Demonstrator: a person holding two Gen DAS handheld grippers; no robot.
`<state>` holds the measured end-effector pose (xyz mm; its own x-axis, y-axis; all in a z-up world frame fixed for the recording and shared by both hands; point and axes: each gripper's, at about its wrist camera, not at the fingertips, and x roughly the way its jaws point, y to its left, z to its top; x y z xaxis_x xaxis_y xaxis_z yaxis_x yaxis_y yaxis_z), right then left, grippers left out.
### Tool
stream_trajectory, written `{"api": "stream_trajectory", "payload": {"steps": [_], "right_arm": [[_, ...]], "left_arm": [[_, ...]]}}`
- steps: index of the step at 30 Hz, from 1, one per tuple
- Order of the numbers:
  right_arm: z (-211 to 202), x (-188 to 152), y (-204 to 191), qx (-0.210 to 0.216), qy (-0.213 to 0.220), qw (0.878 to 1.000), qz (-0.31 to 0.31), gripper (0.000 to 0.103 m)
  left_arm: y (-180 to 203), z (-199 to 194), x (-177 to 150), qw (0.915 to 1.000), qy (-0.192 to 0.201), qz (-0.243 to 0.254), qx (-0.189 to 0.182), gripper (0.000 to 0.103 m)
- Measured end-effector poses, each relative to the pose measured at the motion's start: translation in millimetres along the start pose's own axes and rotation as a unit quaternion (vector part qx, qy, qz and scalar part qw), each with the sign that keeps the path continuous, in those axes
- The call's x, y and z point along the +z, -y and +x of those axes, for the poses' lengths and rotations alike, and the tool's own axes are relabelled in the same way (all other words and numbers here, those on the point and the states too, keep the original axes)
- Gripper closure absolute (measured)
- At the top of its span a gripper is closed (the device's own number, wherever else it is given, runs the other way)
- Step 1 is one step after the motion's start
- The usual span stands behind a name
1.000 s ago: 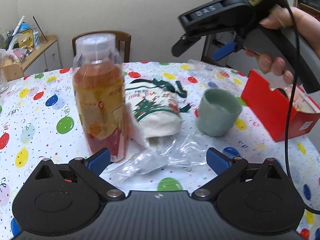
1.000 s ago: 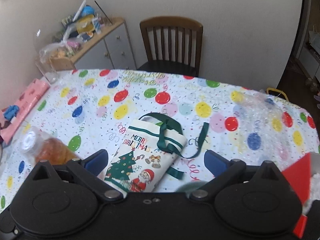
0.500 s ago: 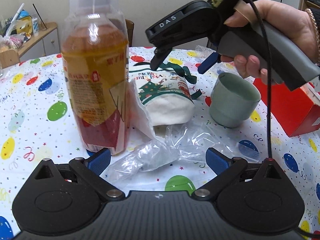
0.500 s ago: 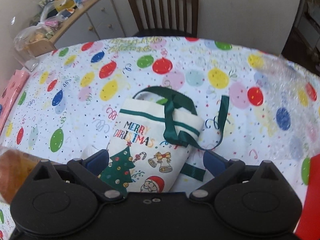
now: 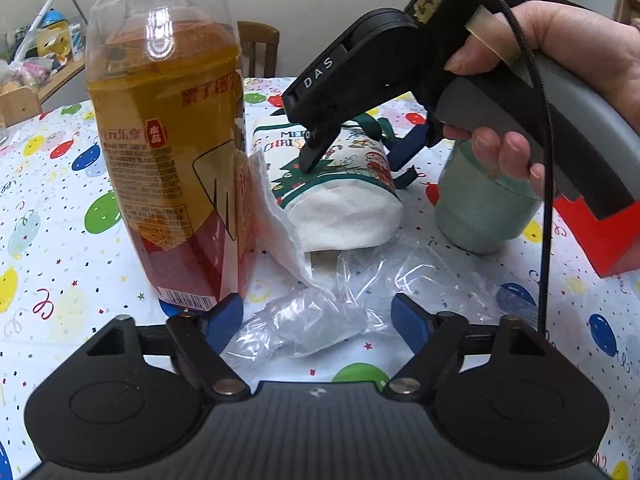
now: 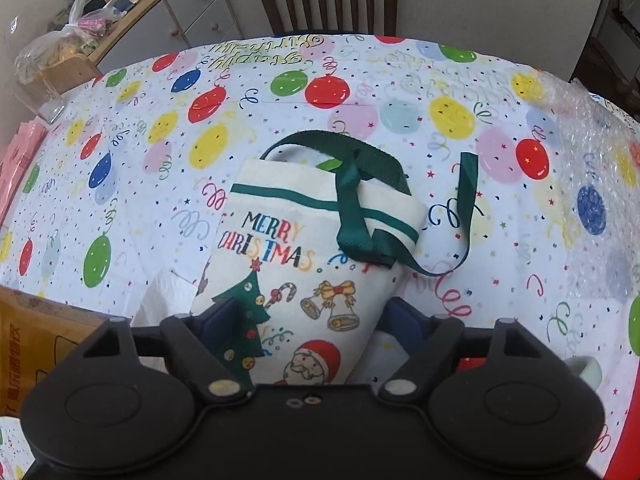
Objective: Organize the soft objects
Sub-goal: 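Grasp the Merry Christmas tote with the right tool while the left tool grasps the clear plastic bag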
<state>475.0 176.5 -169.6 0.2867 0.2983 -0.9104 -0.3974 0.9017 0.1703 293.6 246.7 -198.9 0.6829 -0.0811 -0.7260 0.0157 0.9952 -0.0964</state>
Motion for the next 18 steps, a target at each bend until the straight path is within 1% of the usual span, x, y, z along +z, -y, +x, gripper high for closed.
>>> {"api": "stream_trajectory", "payload": {"steps": [2, 3, 5, 6, 7, 8, 9, 11, 12, 13, 14, 17, 18], "right_arm": [[-0.3, -0.4, -0.3, 0.000, 0.001, 1.000, 0.000, 0.030], [-0.5, -0.7, -0.2, 0.000, 0.002, 1.000, 0.001, 0.031], [-1.0, -1.8, -1.3, -0.002, 0.003, 1.000, -0.002, 0.041], [-1.6, -2.6, -2.0, -0.003, 0.005, 1.000, -0.002, 0.043], [-2.3, -3.2, -2.7, -0.005, 0.007, 1.000, -0.002, 0.049], [-3.2, -3.9, -3.4, -0.008, 0.009, 1.000, -0.003, 0.055], [-4.7, -4.5, -4.2, -0.012, 0.013, 1.000, -0.005, 0.057], [-8.1, -5.7, -5.8, -0.018, 0.020, 1.000, -0.008, 0.070], [-10.3, -6.6, -6.9, -0.022, 0.024, 0.999, -0.011, 0.072], [-12.5, -7.9, -8.1, -0.023, 0.028, 0.999, -0.015, 0.079], [-14.9, -9.3, -9.5, -0.026, 0.033, 0.999, -0.019, 0.083], [-22.3, -13.9, -11.9, -0.028, 0.046, 0.998, -0.027, 0.094], [-25.0, -15.3, -12.4, -0.026, 0.050, 0.998, -0.028, 0.096]], "left_arm": [[-0.4, 1.5, 1.0, 1.0000, -0.001, -0.006, 0.006, 0.035], [-0.3, 1.9, 1.1, 0.9999, -0.001, -0.006, 0.010, 0.036], [-0.1, 2.3, 0.5, 0.9999, 0.001, -0.007, 0.014, 0.038], [0.4, 1.9, 0.1, 0.9999, 0.002, -0.006, 0.015, 0.041], [1.6, 1.9, -0.2, 0.9998, 0.002, -0.004, 0.018, 0.042], [2.4, 1.4, -0.2, 0.9998, 0.003, -0.002, 0.020, 0.046], [2.7, 0.6, -0.1, 0.9998, 0.004, -0.002, 0.020, 0.047], [2.6, 0.7, -0.5, 0.9998, 0.006, -0.006, 0.020, 0.048], [1.8, 0.5, -1.0, 0.9998, 0.006, -0.010, 0.019, 0.049], [1.3, -0.4, -1.5, 0.9997, 0.007, -0.012, 0.018, 0.050], [0.8, -3.0, -2.0, 0.9997, 0.008, -0.013, 0.019, 0.050], [0.8, -5.3, -3.4, 0.9996, 0.010, -0.019, 0.020, 0.052], [0.5, -5.8, -3.9, 0.9995, 0.010, -0.022, 0.020, 0.052]]}}
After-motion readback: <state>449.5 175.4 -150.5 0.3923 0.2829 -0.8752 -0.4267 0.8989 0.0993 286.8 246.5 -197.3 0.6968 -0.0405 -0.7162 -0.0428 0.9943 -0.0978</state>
